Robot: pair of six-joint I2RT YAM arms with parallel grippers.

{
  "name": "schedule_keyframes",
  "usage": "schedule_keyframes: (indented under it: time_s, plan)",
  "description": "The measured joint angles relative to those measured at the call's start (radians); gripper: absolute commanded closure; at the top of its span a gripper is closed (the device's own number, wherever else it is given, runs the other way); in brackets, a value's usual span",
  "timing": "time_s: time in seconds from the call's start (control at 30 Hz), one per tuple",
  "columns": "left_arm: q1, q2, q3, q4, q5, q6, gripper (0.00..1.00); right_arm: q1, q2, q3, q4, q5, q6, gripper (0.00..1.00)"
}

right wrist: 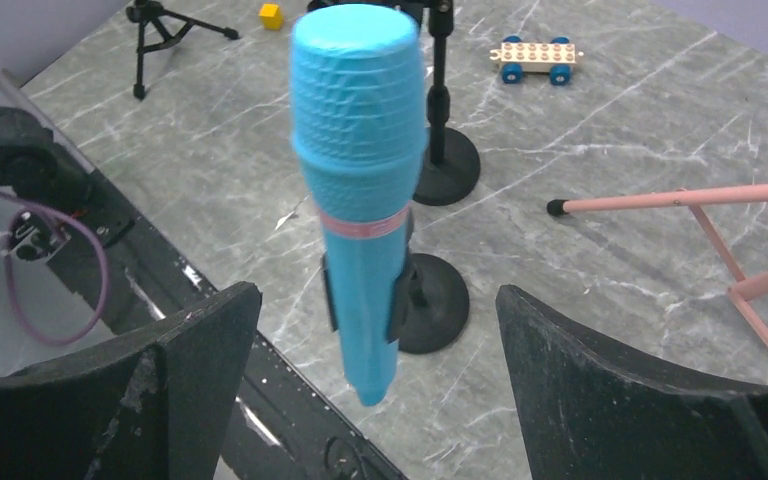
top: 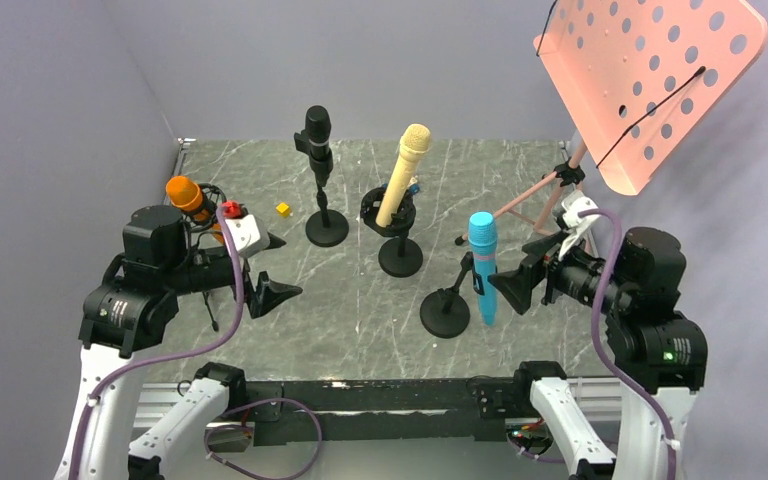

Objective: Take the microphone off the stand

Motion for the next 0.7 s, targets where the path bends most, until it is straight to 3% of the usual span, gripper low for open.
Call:
schedule_keyframes:
  time_s: [0.33,0.7]
  plan:
    - [-0.043,0.027,-0.012,-0.048,-0.041,0.075,0.05,0.0,0.018,-0.158,0.134,-0.002,0.027,0.04]
    - [-0.082,0.08,-0.02,-0.032,-0.074,0.084,0.09,0.001,0.001,-0.245,0.218,-0.058,0.018,0.13]
